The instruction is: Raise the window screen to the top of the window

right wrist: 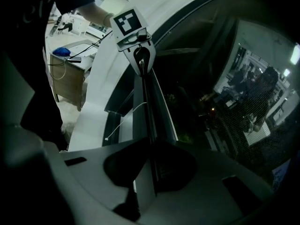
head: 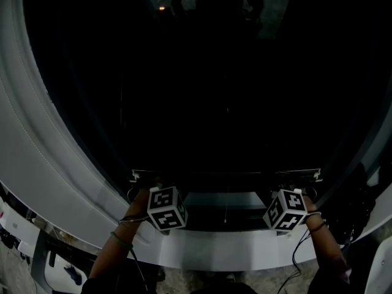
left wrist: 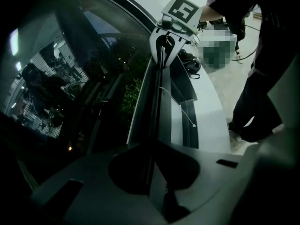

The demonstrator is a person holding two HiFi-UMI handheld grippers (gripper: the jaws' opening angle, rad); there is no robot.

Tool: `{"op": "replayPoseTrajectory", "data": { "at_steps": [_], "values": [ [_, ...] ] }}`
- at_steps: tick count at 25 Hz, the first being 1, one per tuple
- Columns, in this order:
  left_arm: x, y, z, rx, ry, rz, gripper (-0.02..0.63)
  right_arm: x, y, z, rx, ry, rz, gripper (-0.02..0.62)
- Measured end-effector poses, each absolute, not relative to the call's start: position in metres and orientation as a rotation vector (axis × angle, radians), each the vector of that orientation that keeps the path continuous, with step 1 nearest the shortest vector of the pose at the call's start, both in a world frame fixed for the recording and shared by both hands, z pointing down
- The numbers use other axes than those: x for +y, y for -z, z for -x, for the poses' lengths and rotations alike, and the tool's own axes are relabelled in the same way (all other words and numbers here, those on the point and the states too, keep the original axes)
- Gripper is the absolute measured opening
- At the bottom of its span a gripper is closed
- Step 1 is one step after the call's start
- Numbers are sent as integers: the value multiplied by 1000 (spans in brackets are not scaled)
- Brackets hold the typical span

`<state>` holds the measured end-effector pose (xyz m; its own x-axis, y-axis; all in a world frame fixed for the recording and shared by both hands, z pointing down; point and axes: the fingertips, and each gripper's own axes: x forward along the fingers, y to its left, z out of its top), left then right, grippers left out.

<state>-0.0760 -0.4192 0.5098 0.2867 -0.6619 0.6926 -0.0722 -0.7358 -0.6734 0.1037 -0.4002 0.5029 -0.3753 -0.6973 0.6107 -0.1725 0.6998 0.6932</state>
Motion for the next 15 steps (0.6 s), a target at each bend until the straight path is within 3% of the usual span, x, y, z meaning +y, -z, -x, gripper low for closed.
{"op": "replayPoseTrajectory", "data": {
  "at_steps": [15],
  "values": [
    [-424,-516,79,663,1681,1781,17,-405,-499,-100,-1865,436,-668,26]
  ]
}}
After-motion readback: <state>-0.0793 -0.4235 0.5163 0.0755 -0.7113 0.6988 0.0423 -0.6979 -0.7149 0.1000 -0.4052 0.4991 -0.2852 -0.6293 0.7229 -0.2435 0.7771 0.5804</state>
